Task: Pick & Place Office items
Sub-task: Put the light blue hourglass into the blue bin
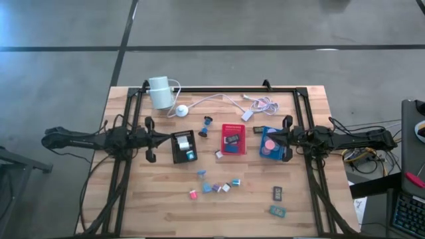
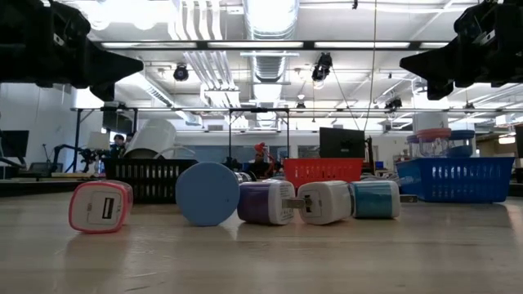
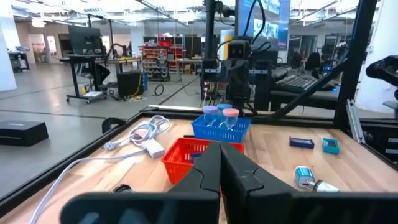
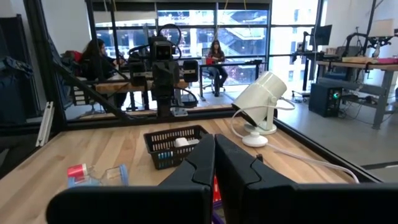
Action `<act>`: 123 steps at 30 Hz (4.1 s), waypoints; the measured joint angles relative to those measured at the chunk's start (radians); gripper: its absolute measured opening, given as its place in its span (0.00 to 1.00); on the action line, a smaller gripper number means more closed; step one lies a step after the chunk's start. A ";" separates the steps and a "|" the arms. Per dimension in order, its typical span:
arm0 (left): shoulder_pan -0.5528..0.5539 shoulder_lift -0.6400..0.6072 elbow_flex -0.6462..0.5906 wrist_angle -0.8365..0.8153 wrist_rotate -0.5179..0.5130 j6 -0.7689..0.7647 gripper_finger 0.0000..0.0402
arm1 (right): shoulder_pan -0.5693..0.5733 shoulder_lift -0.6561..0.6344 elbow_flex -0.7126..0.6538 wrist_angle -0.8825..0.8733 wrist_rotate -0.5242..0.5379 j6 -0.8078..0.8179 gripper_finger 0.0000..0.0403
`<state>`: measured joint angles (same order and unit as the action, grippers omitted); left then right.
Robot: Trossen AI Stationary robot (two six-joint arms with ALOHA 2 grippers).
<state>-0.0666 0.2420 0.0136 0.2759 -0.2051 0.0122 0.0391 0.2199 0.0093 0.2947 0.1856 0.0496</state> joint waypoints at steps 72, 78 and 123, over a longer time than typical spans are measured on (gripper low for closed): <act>-0.205 1.601 1.193 -0.891 0.093 0.845 0.70 | -0.001 0.040 0.001 0.001 0.000 -0.009 0.02; -0.206 1.631 1.193 -0.883 0.108 0.870 0.70 | -0.001 0.043 0.001 0.003 0.000 -0.016 0.02; -0.234 1.610 1.191 -0.910 0.178 0.755 0.51 | 0.000 0.051 0.000 0.010 0.000 -0.015 0.02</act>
<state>-0.3004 1.8522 1.2045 -0.6339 -0.0275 0.7676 0.0391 0.2710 0.0097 0.3046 0.1860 0.0341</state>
